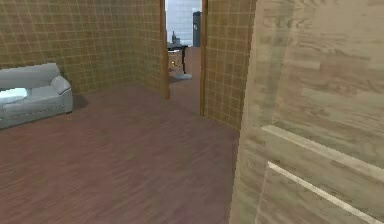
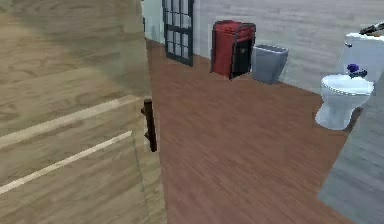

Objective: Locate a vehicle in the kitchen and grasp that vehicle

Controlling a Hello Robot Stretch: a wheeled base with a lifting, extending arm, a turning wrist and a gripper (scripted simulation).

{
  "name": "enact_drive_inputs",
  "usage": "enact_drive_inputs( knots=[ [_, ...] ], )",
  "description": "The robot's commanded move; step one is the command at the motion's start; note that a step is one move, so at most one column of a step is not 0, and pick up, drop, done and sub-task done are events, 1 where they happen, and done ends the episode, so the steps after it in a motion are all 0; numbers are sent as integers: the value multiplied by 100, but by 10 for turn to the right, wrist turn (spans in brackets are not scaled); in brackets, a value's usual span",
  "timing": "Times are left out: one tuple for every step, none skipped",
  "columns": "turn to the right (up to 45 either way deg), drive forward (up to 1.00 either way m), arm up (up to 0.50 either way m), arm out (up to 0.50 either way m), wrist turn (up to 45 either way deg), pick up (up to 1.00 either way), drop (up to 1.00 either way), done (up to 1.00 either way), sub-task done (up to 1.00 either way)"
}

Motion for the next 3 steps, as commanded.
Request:
enact_drive_inputs(
  knots=[
    [-90,0,0,0,0,0,0,0,0],
    [0,55,0,0,0,0,0,0,0],
    [0,100,0,0,0,0,0,0,0]
  ],
)
